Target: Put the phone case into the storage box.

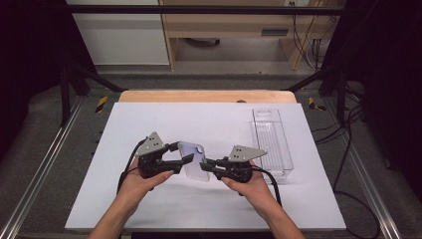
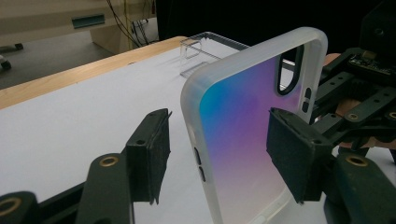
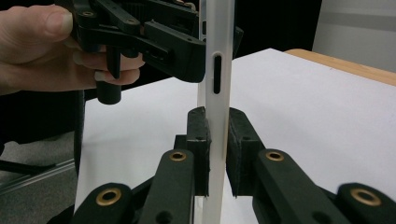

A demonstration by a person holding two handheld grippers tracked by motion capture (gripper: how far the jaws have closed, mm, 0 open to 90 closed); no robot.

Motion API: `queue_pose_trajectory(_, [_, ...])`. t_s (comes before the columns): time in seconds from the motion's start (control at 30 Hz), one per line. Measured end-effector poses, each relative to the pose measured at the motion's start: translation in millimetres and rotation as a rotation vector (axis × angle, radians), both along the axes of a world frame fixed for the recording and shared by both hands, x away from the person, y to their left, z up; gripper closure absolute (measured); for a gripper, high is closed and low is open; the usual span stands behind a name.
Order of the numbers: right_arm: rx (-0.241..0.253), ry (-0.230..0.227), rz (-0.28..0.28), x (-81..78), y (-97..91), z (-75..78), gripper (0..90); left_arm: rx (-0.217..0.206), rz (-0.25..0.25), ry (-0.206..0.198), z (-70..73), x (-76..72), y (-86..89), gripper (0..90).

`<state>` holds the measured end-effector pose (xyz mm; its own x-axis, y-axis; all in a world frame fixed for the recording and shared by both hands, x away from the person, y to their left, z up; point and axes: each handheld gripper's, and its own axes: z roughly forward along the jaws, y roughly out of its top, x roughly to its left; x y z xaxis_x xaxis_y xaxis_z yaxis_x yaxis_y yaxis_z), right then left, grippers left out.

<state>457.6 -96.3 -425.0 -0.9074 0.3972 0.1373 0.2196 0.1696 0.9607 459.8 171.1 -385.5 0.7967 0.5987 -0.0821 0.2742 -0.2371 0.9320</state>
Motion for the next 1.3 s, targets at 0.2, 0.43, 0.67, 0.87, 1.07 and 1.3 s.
queue_pose_trajectory(0.2, [0.001,0.003,0.004,0.6,0.7,-0.9,81.3,0.002,-0.002,-0.008,1.7,-0.2,-0.4,40.0])
queue_pose_trajectory(0.43, [0.000,0.010,0.010,0.4,1.3,-1.6,81.3,0.002,0.008,-0.015,2.9,0.1,1.0,42.6])
queue_pose_trajectory(0.67, [-0.007,0.017,0.013,1.1,2.5,-3.0,81.3,-0.006,0.005,-0.010,4.2,1.2,3.5,45.3])
queue_pose_trajectory(0.87, [-0.006,0.023,0.015,3.4,3.7,-3.8,81.3,0.006,0.003,-0.013,5.3,2.4,4.8,46.6])
queue_pose_trajectory(1.07, [-0.006,0.039,0.006,7.4,4.1,-5.5,81.3,0.008,0.001,-0.015,7.6,2.7,6.0,49.9])
queue_pose_trajectory(1.3, [-0.005,0.039,0.008,8.9,3.8,-4.6,81.4,0.036,-0.014,-0.015,10.9,4.4,6.2,51.0])
